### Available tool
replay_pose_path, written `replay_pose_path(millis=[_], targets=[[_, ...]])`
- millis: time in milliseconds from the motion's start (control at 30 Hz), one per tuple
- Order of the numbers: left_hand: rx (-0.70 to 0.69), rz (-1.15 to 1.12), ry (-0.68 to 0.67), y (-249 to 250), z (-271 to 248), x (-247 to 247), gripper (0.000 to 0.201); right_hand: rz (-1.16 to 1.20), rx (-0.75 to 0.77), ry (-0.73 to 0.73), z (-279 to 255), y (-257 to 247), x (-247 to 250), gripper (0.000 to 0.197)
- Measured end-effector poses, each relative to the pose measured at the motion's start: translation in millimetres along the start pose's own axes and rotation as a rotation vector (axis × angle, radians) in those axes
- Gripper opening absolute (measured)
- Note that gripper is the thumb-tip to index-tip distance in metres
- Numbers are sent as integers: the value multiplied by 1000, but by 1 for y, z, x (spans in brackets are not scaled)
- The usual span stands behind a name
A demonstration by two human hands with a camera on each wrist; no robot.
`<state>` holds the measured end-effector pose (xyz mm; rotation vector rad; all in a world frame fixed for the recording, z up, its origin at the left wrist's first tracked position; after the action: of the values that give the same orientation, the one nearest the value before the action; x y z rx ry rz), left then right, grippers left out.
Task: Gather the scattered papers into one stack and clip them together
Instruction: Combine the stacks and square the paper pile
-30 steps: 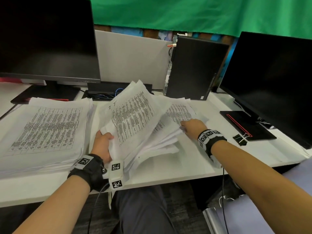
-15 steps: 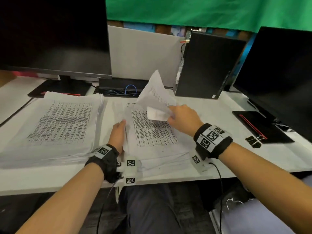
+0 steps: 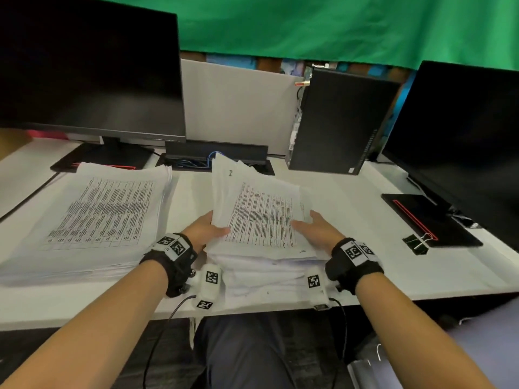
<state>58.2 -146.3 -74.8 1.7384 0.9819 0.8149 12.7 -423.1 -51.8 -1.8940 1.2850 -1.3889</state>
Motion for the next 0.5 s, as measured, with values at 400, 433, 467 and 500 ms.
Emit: replay_pose_path(millis=[400,433,467,500], targets=[[-387,-53,-65,105,-61,-3,53,722,391,-188,-58,-51,18,47],[-457,34,-15,122,-68,-4,49,672,486,-128,-69,-70,23,38],[-542,117,36,140,-77,-6,46,607,566,-33,-81,-88,29,32],[-634,181,81,158,-86,-8,45,546,645,53,-93,-106,36,29]])
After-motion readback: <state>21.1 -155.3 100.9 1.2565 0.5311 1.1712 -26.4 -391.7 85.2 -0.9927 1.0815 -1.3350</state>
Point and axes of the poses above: each hand's wrist, its own z-axis towards the middle knuckle, its own x-axis out of the back of the hand, y = z × x, the point moved 4 cm from there along z, towards the middle knuckle, and after that the axes turned 6 degrees about -y, right-handed, at the moved point
